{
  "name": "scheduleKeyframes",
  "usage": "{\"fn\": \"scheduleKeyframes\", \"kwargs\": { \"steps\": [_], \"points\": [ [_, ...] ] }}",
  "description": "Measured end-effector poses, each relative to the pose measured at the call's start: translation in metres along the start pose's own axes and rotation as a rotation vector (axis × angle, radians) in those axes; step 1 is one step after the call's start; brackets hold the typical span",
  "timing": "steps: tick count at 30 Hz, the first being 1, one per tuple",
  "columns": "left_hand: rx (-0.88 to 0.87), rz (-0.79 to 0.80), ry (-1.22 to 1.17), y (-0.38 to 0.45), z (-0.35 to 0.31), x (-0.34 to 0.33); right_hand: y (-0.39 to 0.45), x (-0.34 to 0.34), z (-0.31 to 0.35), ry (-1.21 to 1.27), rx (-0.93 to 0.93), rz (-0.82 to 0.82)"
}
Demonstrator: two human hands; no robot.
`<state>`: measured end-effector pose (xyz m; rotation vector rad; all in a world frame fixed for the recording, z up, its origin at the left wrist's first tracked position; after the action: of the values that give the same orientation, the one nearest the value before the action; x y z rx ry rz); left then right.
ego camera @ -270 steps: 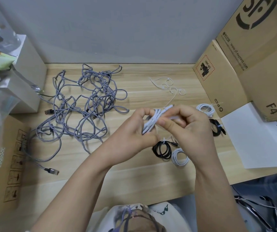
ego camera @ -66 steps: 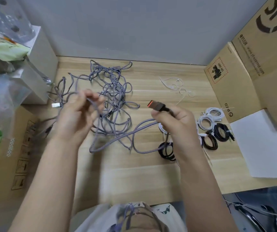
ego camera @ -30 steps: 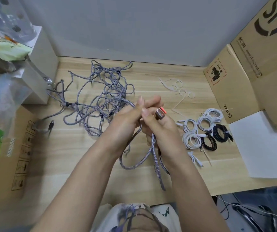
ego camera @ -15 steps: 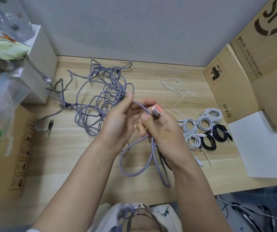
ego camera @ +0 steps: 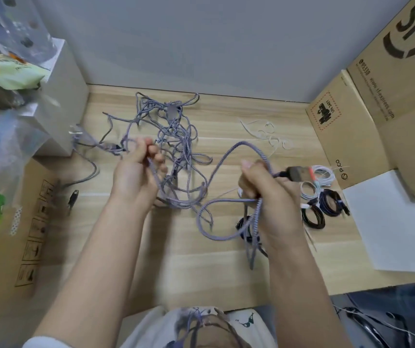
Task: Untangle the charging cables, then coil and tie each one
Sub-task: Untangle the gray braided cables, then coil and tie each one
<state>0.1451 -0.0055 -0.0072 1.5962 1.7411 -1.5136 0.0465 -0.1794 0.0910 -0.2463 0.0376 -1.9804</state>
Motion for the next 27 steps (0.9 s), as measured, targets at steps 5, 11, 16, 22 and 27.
{"fn": "scheduleKeyframes", "kwargs": {
  "steps": [5, 11, 16, 22, 27],
  "points": [
    [-0.014, 0.293, 0.462, -0.039, 0.028, -0.056, 0.008, -0.035, -0.015, -0.131, 0.074, 0.121],
    [0.122, 0.407, 0.511, -0.054, 0.051, -0.061, 0.009, -0.046, -0.022, -0.13, 0.034, 0.23],
    [0.15, 0.394, 0.545, -0.053, 0.053, -0.057, 0.005, -0.05, -0.027, -0.177, -0.058, 0.3],
    [0.177, 0.39, 0.467, -0.047, 0.051, -0.059, 0.001, -0.047, -0.021, -0.162, -0.049, 0.243],
    [0.306, 0.398, 0.173, -0.051, 0.059, -0.064, 0.001, -0.043, -0.009, -0.16, 0.018, 0.198]
  ]
}}
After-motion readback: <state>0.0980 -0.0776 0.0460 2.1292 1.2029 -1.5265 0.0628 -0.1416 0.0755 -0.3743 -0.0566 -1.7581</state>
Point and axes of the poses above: each hand's wrist, its own y-axis towards the middle knuckle, its own x-axis out of the back of the hand, z = x × y, the point moved 10 cm from there along y, towards the middle knuckle, and after that the axes turned 15 degrees about -y, right-handed, at the moved point
